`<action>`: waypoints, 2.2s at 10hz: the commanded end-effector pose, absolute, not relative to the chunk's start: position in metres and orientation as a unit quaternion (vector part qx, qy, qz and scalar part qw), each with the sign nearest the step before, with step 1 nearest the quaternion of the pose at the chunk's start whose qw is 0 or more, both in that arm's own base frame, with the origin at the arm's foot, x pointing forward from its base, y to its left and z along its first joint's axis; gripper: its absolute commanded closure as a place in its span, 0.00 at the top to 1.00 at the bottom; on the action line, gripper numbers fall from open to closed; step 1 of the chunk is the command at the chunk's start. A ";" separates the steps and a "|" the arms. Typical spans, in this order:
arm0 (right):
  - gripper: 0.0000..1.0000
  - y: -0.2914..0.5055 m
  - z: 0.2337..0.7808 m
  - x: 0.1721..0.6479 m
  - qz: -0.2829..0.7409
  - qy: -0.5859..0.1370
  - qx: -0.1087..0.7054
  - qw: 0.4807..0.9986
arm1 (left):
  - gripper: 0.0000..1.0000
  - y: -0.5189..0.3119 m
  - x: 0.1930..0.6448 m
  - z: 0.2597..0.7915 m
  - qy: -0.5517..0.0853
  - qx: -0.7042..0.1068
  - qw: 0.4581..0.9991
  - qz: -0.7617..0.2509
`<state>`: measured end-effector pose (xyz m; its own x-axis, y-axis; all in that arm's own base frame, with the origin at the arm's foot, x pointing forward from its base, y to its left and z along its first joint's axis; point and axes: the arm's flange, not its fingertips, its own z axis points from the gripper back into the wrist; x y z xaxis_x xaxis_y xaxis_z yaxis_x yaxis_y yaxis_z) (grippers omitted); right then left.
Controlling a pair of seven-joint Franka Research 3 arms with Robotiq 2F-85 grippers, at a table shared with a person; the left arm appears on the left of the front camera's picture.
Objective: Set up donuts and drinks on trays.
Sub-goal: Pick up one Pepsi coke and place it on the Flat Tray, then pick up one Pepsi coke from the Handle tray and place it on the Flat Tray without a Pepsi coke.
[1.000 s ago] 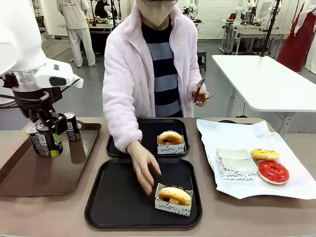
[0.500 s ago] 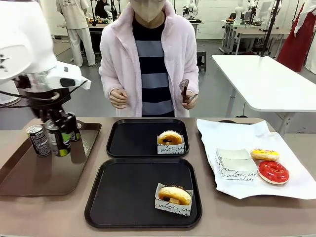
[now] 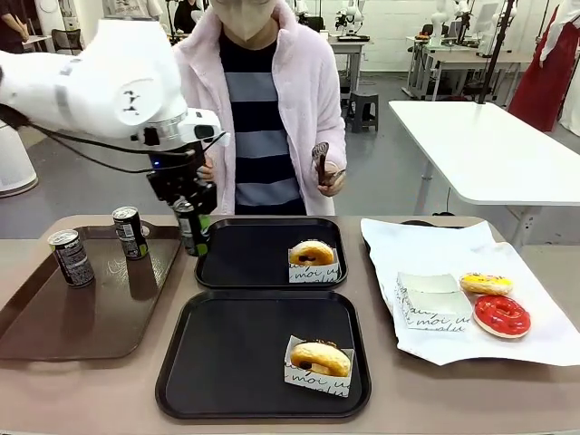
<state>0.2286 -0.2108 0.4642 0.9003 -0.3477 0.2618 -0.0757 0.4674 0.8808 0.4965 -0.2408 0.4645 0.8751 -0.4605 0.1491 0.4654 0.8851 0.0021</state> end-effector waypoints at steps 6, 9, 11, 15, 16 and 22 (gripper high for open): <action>1.00 -0.210 0.465 0.231 -0.078 -0.212 0.517 0.826 | 0.58 -0.270 0.543 0.399 -0.075 -0.010 0.970 -0.231; 1.00 -0.210 0.465 0.231 -0.078 -0.212 0.517 0.826 | 0.67 -0.271 0.542 0.390 -0.078 -0.004 0.967 -0.243; 1.00 -0.210 0.465 0.231 -0.078 -0.212 0.517 0.826 | 1.00 -0.271 0.539 0.391 -0.076 -0.010 0.966 -0.246; 1.00 -0.210 0.465 0.231 -0.078 -0.212 0.517 0.826 | 0.95 -0.266 0.512 0.419 -0.063 0.004 0.969 -0.238; 1.00 -0.210 0.465 0.231 -0.078 -0.212 0.517 0.826 | 1.00 -0.265 0.496 0.429 -0.072 0.020 0.965 -0.250; 1.00 -0.210 0.465 0.231 -0.078 -0.212 0.517 0.826 | 1.00 -0.264 0.469 0.445 -0.064 0.022 0.963 -0.262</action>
